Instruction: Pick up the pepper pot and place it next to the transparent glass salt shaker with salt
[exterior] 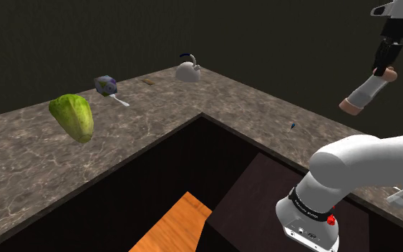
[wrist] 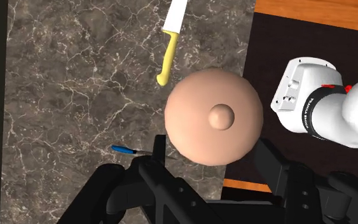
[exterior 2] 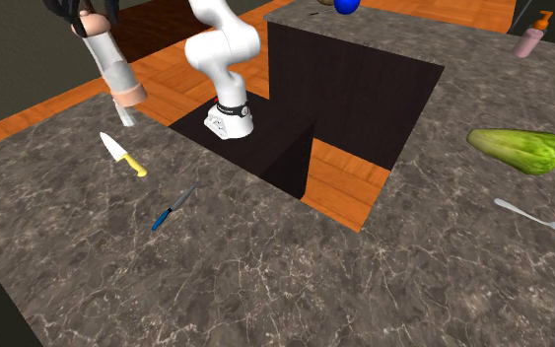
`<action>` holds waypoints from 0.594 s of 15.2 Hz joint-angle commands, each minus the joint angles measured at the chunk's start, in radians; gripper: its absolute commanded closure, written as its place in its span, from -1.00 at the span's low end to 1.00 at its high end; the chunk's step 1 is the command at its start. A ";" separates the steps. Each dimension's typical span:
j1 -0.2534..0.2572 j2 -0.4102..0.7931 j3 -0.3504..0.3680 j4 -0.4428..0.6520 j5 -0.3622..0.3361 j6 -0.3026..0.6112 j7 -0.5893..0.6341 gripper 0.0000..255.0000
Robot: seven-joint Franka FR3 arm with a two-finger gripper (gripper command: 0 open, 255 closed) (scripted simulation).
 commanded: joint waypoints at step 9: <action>-0.091 -0.165 -0.092 -0.003 -0.166 -0.069 -0.213 1.00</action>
